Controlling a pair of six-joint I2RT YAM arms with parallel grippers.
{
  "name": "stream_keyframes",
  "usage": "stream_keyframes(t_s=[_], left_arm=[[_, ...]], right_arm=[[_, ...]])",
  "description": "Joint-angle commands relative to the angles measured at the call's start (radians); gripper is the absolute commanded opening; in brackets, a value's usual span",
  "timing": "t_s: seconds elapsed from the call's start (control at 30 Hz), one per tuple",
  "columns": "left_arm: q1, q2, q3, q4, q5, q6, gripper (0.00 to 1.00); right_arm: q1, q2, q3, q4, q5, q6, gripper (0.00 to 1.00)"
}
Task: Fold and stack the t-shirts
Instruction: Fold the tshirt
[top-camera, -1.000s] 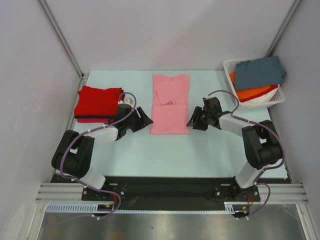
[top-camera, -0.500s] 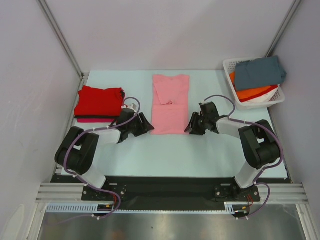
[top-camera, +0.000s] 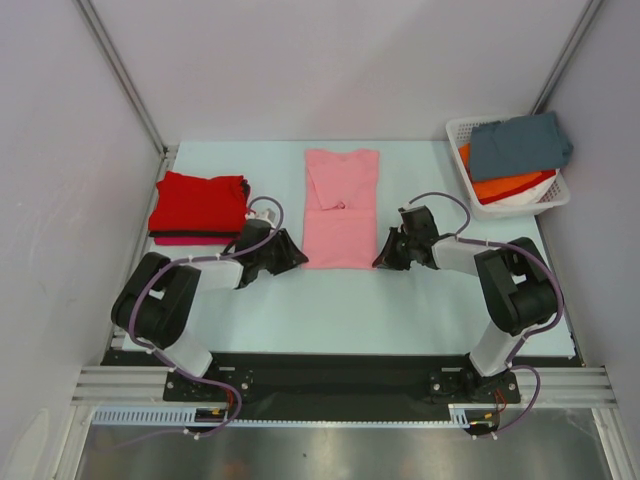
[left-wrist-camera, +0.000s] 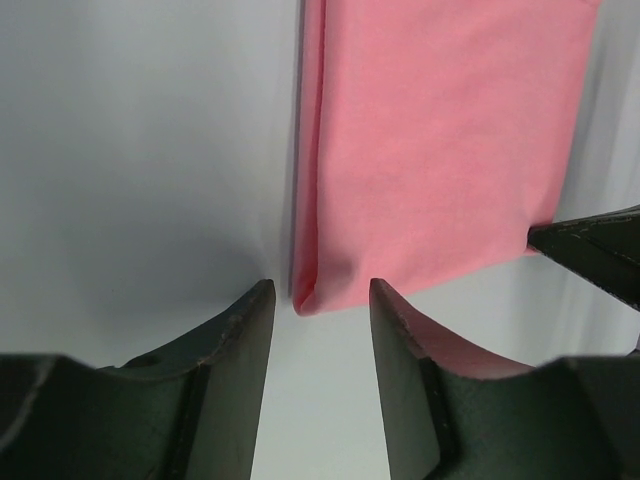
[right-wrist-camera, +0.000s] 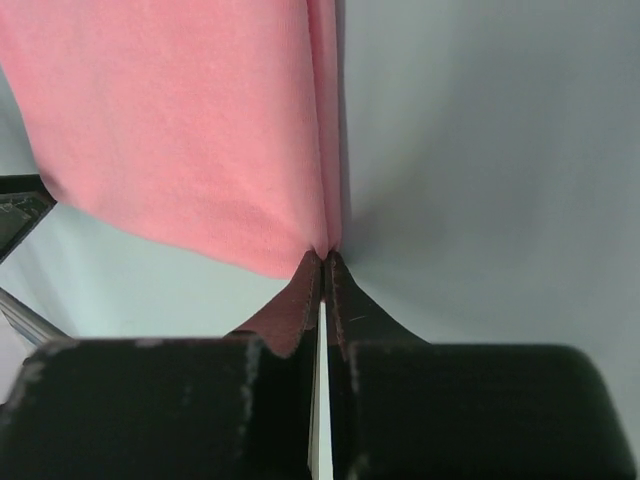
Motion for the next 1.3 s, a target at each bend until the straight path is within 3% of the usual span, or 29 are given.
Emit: stream_keyframes(t_s=[0.0,0.3,0.5,0.73,1.0,1.17,1.27], left_arm=[[-0.02,-0.004,-0.033,-0.008,-0.005,0.019,0.49],[-0.041,0.055,-0.019,-0.005,-0.028,0.022,0.31],[-0.044,0.002,-0.013,-0.026,-0.063,0.033,0.02],[-0.046,-0.176,-0.044,-0.103,-0.039,0.054,0.0],[-0.057,-0.473,-0.121,-0.262,-0.005,0.063,0.01],[-0.057,-0.633,-0.108,-0.371,0.012,0.063,0.01],[-0.045,-0.627,-0.05,-0.411,0.0,0.075,0.01]], right_arm=[[-0.003,0.005,-0.012,0.017,-0.012,-0.003,0.0],[-0.005,0.008,-0.02,0.064,-0.033,0.002,0.0],[-0.006,-0.015,-0.021,0.057,-0.053,0.003,0.0],[-0.002,-0.141,-0.067,-0.003,-0.091,-0.005,0.0],[0.034,-0.409,-0.144,-0.124,-0.114,-0.006,0.0],[0.044,-0.549,-0.112,-0.241,-0.09,-0.006,0.0],[0.031,-0.569,-0.057,-0.268,-0.075,-0.023,0.0]])
